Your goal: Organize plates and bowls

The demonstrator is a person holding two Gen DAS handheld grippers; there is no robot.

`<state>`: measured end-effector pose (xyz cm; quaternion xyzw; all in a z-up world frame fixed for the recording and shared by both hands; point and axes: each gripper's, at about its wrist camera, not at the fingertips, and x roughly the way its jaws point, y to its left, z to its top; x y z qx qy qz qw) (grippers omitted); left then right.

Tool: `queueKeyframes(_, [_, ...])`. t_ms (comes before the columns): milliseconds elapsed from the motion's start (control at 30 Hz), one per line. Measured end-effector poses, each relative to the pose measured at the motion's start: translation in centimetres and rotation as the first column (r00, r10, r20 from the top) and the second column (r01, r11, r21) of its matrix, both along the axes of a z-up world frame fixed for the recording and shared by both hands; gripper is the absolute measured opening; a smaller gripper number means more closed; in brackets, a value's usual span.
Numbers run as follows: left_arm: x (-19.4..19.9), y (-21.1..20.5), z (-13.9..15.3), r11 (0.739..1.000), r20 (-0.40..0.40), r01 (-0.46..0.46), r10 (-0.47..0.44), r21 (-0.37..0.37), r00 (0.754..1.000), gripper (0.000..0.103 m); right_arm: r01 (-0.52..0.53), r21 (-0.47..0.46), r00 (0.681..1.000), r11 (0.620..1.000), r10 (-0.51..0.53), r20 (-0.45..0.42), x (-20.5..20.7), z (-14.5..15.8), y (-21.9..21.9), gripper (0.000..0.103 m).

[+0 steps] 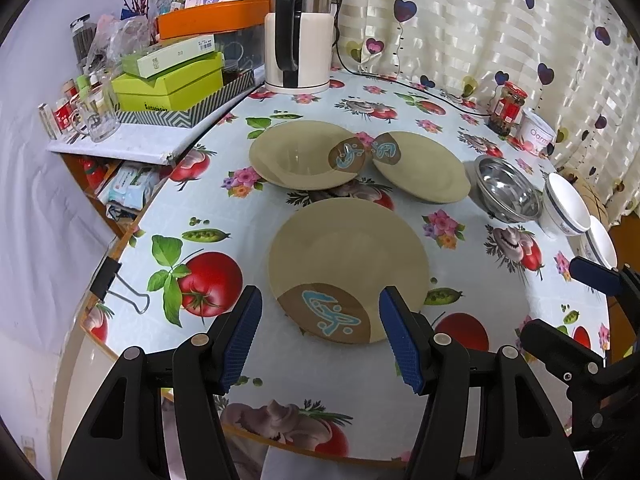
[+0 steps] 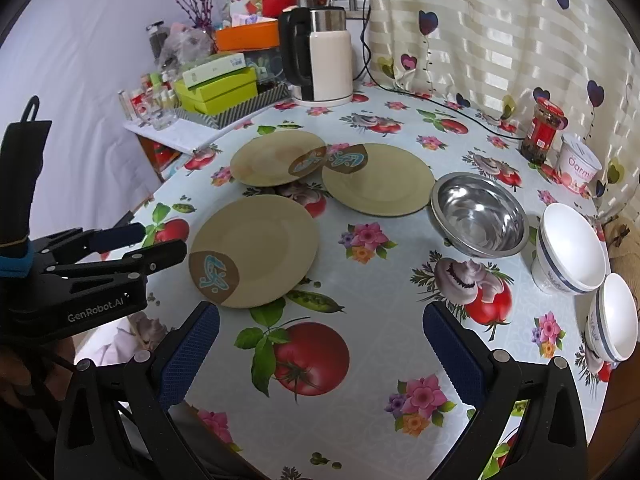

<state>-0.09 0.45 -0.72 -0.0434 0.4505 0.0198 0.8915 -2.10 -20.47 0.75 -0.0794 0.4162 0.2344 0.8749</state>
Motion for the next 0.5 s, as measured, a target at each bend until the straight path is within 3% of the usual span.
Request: queueKeyframes(500, [-0.25,-0.01,0.11,1.000,-0.001,0.009,-0.009,-0.002,1.000,0.062,0.003,0.007,1.000,1.000,-0.003,-0.007,0.08,0.04,-0.11,0.100])
